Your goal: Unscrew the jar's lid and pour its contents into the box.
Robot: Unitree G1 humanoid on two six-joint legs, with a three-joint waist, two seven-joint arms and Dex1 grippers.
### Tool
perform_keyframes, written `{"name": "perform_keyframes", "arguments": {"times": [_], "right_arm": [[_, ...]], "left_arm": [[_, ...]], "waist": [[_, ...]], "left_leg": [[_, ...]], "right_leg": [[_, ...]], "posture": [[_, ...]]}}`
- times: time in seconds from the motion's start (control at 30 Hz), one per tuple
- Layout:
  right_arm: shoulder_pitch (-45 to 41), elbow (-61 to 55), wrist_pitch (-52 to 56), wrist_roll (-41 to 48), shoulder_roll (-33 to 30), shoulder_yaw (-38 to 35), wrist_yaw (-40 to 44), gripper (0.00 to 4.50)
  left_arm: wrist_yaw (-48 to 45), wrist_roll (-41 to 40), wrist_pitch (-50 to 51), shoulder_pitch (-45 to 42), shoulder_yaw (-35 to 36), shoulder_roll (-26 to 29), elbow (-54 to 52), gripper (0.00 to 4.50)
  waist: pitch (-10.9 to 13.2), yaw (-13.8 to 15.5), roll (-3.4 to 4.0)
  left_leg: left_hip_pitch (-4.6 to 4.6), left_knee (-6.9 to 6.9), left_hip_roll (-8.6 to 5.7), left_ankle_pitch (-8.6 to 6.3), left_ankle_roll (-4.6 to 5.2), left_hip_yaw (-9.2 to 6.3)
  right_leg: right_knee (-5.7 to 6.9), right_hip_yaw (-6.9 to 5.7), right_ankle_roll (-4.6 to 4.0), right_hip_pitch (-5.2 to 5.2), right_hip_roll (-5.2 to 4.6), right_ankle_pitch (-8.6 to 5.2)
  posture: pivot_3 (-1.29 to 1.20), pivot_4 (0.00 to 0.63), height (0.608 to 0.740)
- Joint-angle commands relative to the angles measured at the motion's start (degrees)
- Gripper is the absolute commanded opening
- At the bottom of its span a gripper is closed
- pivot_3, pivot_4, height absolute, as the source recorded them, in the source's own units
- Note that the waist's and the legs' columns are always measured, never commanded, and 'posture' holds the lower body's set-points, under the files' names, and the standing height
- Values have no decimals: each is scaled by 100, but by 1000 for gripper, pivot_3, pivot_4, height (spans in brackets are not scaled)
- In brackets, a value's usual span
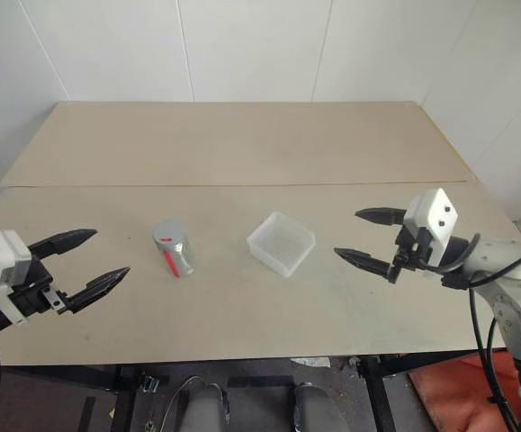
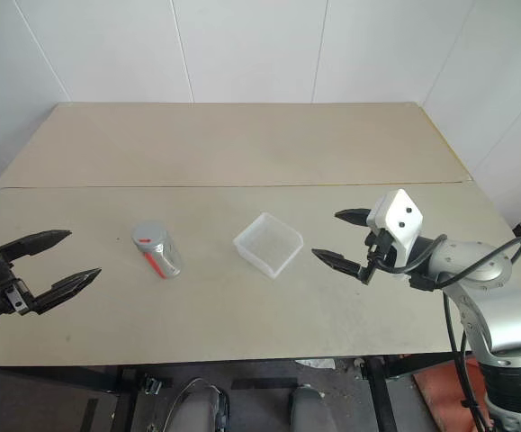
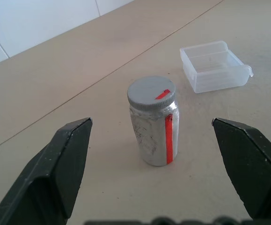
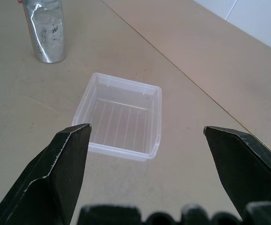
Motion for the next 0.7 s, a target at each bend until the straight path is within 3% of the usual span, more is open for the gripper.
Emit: {"name": "perform_keyframes", "arguments": {"times": [0.03, 0.37, 0.6, 0.7], "right_arm": [[-114, -74, -71, 32, -15, -98, -2, 4500], [-195, -91, -35, 195, -337, -282, 327, 4500], [-445, -12, -60, 95, -304, -134, 282, 4500], [-539, 50, -149, 52, -407, -106, 449, 4500]], "left_arm": [[67, -126, 14, 33, 261, -23, -163, 4451], [387, -95, 43, 191, -136, -373, -490, 4451], [1450, 450, 101, 445, -937, -1063, -1232, 4451], [2260, 695, 192, 490, -1289, -1636, -1485, 4451]], "waist": [[0, 0, 0], [0, -1, 0], [0, -3, -1], [-2, -6, 1]], "left_leg": [[0, 0, 0, 0, 0, 0], [-1, -1, 0, 0, 0, 0], [0, 1, 0, 0, 0, -1], [2, 1, 0, 0, 0, -1]], "right_leg": [[0, 0, 0, 0, 0, 0], [-1, 1, 0, 0, 0, 0], [0, 1, -1, 3, 1, 1], [2, 5, -2, 3, 1, 1]], "posture": [[0, 150, 740], [0, 150, 740], [0, 150, 740], [0, 150, 740]]}}
